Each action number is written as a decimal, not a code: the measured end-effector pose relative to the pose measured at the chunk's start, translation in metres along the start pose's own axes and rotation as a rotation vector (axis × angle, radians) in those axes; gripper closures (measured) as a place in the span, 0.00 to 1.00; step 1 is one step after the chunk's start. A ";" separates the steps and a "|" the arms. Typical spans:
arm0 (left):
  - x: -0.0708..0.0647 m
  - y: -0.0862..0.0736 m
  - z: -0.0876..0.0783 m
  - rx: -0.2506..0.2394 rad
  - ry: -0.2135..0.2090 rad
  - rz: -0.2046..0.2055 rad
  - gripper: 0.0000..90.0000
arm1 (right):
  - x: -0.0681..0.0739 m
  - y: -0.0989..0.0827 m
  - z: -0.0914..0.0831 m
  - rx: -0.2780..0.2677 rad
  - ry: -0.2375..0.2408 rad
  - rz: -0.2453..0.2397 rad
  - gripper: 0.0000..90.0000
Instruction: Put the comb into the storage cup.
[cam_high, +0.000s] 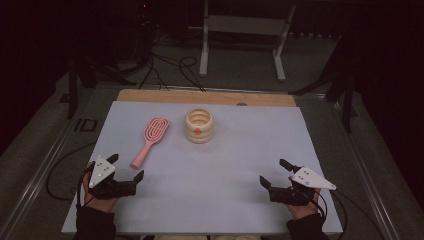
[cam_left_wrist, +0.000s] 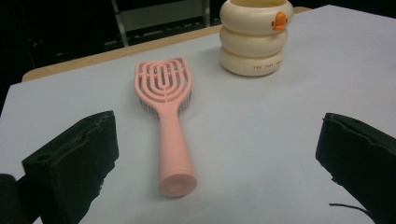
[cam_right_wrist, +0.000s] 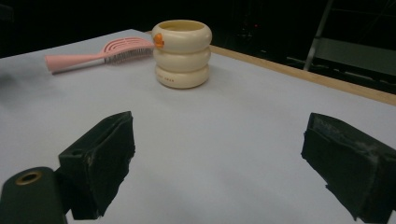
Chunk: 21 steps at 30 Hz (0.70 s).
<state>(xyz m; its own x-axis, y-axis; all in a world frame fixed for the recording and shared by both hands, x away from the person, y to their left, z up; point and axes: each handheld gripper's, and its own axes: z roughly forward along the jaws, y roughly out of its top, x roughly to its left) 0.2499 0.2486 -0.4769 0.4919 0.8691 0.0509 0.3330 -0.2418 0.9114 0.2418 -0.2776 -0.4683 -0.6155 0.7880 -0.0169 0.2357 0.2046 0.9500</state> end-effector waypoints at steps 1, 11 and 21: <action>0.001 0.000 0.001 0.006 0.005 -0.005 0.00 | 0.000 0.000 0.000 0.000 0.000 -0.001 0.10; 0.009 0.001 -0.001 0.034 0.011 -0.045 0.00 | 0.002 -0.001 0.003 0.010 0.004 -0.002 0.10; 0.015 0.010 0.004 0.068 0.029 -0.099 0.00 | 0.002 -0.002 0.002 0.011 0.003 -0.001 0.10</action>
<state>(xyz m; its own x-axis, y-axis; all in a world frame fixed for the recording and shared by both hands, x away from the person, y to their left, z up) 0.2639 0.2570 -0.4692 0.4307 0.9021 -0.0254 0.4334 -0.1820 0.8826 0.2418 -0.2746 -0.4705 -0.6181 0.7859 -0.0174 0.2432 0.2122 0.9465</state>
